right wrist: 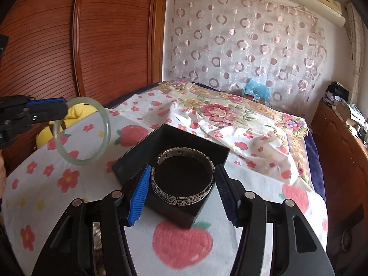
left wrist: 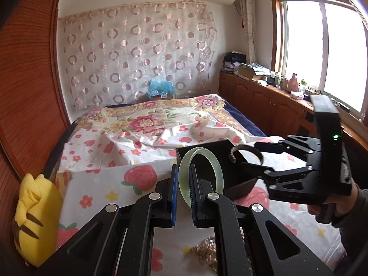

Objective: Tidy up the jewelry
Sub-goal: 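Carry the jade bangle into the black box with left while right drops the silver bangle in, then move the left gripper back to the pile and grasp the pearl necklace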

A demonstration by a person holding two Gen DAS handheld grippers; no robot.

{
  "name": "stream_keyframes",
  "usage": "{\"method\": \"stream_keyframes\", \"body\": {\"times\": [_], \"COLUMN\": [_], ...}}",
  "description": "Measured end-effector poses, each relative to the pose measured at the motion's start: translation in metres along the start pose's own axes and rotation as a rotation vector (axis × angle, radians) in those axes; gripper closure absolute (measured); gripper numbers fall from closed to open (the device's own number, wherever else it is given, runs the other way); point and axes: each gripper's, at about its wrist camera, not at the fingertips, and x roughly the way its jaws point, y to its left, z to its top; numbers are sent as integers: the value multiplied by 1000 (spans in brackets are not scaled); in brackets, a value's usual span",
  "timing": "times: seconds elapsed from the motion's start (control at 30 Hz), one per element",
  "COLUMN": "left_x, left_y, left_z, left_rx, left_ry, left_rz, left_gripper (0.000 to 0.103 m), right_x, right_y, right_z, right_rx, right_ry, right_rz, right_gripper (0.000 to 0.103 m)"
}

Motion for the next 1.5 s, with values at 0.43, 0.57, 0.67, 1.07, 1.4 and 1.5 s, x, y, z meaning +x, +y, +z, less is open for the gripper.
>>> {"method": "stream_keyframes", "body": {"times": [0.43, 0.57, 0.67, 1.07, 1.4, 1.5], "left_x": [61, 83, 98, 82, 18, 0], "left_y": [-9, -21, -31, -46, -41, -36], "left_z": [11, 10, 5, -4, -36, -49], "left_rx": [5, 10, 34, 73, 61, 48], "left_ry": [69, 115, 151, 170, 124, 118], "left_rz": [-44, -81, -86, -78, -44, -32], "left_gripper": [95, 95, 95, 76, 61, 59], "right_x": [3, -2, -4, -40, -76, -77], "right_y": [-35, -49, -54, -34, 1, 15], "right_z": [-10, -19, -29, -55, -96, -111], "right_rx": [51, 71, 84, 95, 108, 107], "right_ry": [4, 13, 22, 16, 59, 95], "right_rz": [2, -29, -35, -31, 0, 18], "right_gripper": [34, 34, 34, 34, 50, 57]}}
